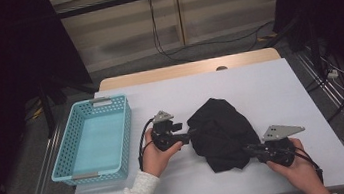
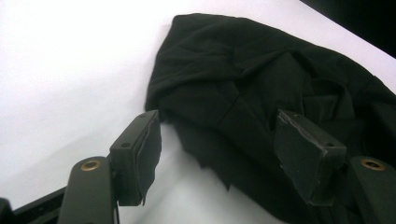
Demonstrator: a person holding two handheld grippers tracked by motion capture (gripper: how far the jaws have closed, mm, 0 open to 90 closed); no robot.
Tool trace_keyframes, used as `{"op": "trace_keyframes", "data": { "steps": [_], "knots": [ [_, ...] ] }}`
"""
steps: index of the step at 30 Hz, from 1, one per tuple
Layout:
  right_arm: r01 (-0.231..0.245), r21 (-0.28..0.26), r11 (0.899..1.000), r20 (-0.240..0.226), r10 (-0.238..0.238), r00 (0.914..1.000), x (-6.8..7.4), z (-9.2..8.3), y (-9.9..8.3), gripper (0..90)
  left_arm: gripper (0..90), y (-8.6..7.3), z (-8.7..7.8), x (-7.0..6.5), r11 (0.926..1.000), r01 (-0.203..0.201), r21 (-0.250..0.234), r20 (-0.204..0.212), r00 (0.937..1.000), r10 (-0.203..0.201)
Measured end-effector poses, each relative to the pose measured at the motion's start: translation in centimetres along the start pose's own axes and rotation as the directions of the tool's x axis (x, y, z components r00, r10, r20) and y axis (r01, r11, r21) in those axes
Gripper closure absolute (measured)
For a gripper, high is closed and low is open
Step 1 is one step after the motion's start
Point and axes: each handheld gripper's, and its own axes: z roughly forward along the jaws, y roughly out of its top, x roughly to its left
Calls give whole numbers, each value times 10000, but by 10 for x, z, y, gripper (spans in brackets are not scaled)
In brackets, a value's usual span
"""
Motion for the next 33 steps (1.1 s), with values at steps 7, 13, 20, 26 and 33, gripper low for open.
{"op": "trace_keyframes", "data": {
  "steps": [7,13,20,26,33],
  "knots": [
    [-143,20,9999,185,143,9997,0,-10,-9,851,584,0,18,-5,9984,-90,554,1,10000,90],
    [-267,-10,9996,187,267,9995,1,-13,-11,849,880,3,19,-9,9944,-88,1055,732,9973,10],
    [-209,-95,9997,98,210,9997,1,-11,-7,827,900,5,6,-6,9924,-101,1224,584,9983,30],
    [-300,-505,9983,151,308,9994,-2,-15,4,718,900,6,-12,3,9972,-88,748,24,10000,86],
    [-398,-556,9977,325,416,9986,-3,-15,5,691,498,4,1,1,9987,210,457,-341,9992,-195]
  ]
}}
